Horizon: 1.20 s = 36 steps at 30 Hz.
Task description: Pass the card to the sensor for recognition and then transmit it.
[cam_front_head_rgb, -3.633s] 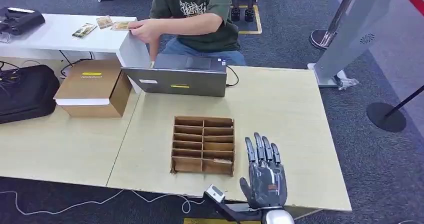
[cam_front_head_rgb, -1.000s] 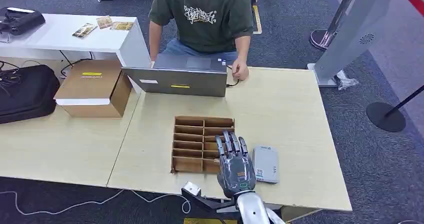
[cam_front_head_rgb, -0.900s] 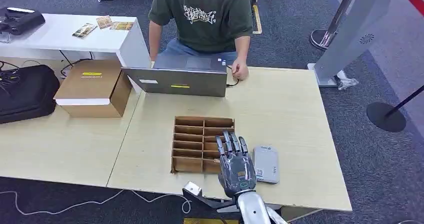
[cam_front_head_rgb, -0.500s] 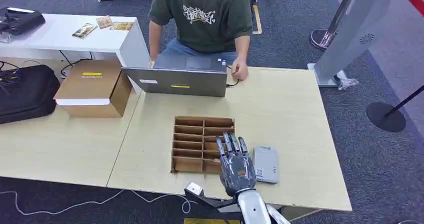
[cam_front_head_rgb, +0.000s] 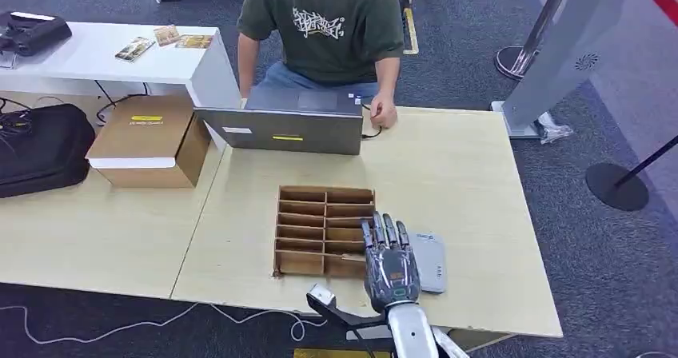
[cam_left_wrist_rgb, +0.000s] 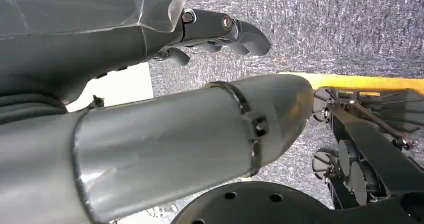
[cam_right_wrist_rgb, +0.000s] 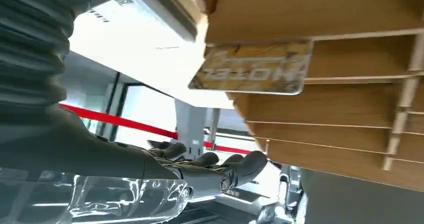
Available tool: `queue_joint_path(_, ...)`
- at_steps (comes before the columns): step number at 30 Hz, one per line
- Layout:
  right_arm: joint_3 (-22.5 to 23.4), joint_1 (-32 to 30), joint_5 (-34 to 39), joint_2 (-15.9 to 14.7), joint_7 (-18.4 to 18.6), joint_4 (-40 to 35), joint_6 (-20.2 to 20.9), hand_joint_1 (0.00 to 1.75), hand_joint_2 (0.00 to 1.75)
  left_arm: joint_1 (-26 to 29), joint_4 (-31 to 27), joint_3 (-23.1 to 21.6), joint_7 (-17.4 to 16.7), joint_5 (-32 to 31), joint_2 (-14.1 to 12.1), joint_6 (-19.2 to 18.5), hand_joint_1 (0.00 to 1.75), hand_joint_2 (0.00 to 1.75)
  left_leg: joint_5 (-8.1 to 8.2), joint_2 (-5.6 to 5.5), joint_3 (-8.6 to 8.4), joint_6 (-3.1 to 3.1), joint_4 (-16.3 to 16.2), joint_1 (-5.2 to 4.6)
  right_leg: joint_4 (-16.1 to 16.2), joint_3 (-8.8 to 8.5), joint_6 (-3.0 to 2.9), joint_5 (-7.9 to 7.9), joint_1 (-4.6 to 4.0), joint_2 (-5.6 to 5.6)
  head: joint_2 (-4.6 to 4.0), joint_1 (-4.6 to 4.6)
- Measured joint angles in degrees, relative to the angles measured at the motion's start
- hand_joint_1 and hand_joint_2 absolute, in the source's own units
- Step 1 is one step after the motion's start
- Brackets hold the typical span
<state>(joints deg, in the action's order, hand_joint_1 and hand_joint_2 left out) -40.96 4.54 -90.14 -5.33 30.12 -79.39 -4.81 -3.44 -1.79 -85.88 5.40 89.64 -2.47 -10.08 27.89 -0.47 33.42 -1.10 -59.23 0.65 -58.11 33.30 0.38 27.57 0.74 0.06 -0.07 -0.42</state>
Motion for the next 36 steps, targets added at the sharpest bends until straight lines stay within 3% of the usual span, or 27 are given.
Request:
queue_joint_path(4,1.16,-1.63,0.00,-0.15,1.51,-2.30,1.24,0.00,1.75,-0.02,0.00,-0.02,-0.11,0.35,0.02,0.20,0.00,0.00,0.00,-0.01,0.01,0.00,0.00,0.00,0.00,0.00,0.00,0.00,0.00,-0.01,0.00,0.00)
queue_joint_path(20,6.36,-6.21,0.00,2.05,-0.46,-7.12,2.49,0.00,1.75,-0.03,0.00,-0.02,-0.42,0.37,0.33,0.24,0.00,0.00,0.00,-0.01,0.00,0.00,0.00,0.00,0.00,-0.01,0.00,0.00,0.00,-0.01,0.00,0.00)
queue_joint_path(32,12.24,-7.49,0.00,8.46,-6.15,-5.81,-1.03,0.00,1.75,-0.05,0.00,-0.02,-0.66,0.33,0.92,0.26,0.00,0.00,0.00,0.00,0.01,0.00,0.00,0.01,-0.01,-0.01,0.00,0.00,0.00,-0.01,0.00,0.00)
queue_joint_path(36,13.42,-7.35,0.00,9.51,-6.21,-4.72,-1.07,0.00,1.75,-0.10,0.00,-0.02,-1.07,0.11,0.96,0.26,0.00,0.00,0.00,-0.01,0.01,0.00,0.00,0.00,0.00,-0.01,0.00,0.00,0.00,-0.01,0.00,0.02)
